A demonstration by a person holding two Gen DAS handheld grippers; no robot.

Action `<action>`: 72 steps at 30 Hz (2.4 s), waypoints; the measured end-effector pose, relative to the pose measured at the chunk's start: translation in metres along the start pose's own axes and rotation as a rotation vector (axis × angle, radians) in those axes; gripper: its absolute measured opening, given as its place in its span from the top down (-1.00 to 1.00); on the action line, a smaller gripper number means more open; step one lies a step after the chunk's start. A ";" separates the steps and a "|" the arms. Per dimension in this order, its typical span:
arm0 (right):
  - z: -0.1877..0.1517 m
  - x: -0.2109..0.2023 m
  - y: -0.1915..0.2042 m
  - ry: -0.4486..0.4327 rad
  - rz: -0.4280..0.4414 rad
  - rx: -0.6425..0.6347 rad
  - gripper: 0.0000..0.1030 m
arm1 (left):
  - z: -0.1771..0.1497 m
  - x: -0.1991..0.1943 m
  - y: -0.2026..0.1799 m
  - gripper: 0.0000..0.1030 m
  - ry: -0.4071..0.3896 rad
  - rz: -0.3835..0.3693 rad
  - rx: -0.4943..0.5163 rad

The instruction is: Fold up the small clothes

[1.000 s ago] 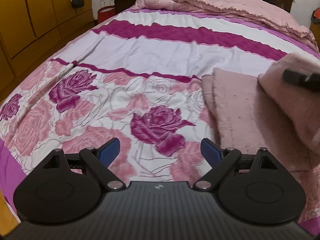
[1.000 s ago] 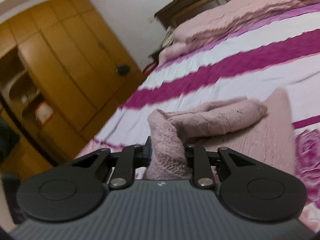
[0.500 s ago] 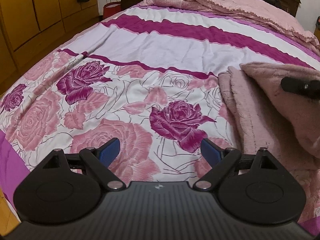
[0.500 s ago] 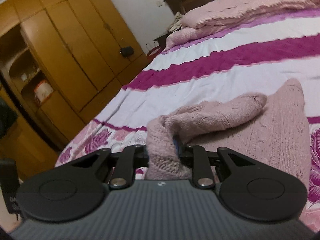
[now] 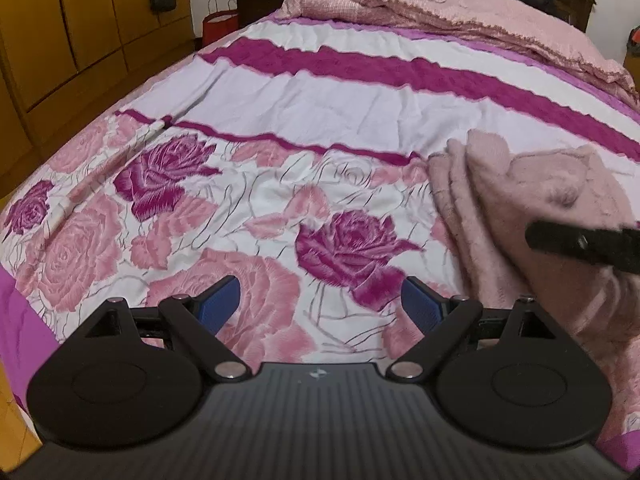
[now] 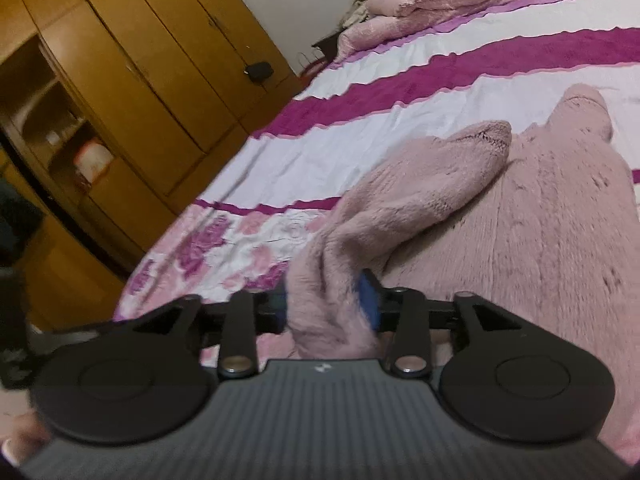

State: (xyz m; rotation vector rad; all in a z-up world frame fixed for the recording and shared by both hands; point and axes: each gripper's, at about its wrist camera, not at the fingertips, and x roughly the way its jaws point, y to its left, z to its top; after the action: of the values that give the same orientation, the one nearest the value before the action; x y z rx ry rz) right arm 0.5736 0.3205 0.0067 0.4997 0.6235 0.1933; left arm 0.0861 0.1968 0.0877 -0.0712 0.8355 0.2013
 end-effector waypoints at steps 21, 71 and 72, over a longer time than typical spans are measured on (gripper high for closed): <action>-0.002 -0.100 -0.060 -0.245 -0.304 0.060 0.06 | 0.042 -0.023 -0.114 -0.78 -0.123 -0.199 0.220; -0.020 -0.096 -0.119 -0.225 -0.385 0.190 0.06 | 0.079 0.094 -0.115 0.73 -0.137 -0.148 0.022; -0.020 -0.096 -0.119 -0.223 -0.384 0.186 0.06 | 0.080 0.096 -0.112 0.72 -0.125 -0.163 -0.002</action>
State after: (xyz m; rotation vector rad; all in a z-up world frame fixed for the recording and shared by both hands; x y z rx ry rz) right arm 0.4880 0.1951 -0.0185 0.5611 0.5093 -0.2837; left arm 0.2301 0.1126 0.0675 -0.1266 0.7012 0.0526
